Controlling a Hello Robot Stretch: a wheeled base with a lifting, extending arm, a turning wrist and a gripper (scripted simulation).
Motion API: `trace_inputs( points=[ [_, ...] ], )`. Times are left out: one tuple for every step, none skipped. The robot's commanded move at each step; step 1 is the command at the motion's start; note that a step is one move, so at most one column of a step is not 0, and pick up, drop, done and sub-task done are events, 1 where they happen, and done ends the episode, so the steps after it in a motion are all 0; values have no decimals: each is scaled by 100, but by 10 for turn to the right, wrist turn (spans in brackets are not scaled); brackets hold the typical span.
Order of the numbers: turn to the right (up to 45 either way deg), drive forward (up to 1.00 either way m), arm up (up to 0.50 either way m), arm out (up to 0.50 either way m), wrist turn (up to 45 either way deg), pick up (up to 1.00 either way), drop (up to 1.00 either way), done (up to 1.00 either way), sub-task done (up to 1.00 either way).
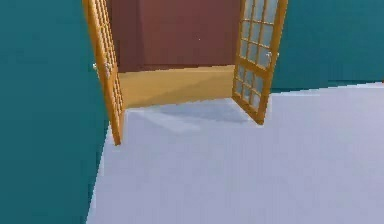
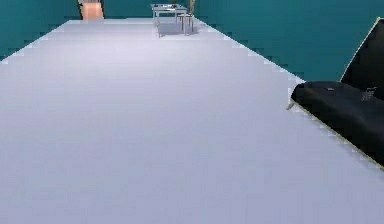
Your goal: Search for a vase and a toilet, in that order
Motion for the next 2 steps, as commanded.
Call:
trace_inputs(
  points=[
    [0, 100, 0, 0, 0, 0, 0, 0, 0],
    [0, 85, 0, 0, 0, 0, 0, 0, 0]
  ],
)
